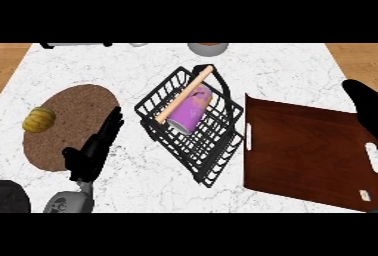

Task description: Pick the can from the tray and place it in the tiered basket

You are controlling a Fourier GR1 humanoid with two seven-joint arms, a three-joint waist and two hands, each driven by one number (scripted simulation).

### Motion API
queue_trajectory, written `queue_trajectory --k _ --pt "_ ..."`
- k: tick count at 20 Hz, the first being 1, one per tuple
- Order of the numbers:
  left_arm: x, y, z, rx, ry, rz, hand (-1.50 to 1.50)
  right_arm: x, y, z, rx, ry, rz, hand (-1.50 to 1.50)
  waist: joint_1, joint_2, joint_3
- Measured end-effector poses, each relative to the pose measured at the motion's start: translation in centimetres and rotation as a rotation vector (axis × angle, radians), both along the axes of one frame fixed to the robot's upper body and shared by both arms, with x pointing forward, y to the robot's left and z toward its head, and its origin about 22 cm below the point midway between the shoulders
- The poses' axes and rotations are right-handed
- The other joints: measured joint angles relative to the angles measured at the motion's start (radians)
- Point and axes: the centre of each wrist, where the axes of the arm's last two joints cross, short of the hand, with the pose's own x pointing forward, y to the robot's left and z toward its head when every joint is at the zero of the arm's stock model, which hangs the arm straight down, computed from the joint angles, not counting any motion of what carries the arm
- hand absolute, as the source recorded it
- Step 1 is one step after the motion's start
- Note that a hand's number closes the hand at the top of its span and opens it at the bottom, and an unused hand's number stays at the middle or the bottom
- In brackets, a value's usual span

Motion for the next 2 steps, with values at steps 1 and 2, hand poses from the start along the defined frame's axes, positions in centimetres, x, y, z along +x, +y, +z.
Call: queue_trajectory --k 1,2 --pt "-0.1 0.3 0.1 0.0 -0.004 0.007 0.0 -1.3 -0.4 -0.1 0.006 -0.013 -0.006 -1.5 -0.003 -0.001 0.0" --pt "-0.2 0.3 0.0 0.001 -0.003 0.008 0.0 -2.6 -0.8 -0.2 0.008 -0.021 -0.007 -1.5 -0.007 -0.003 0.0"
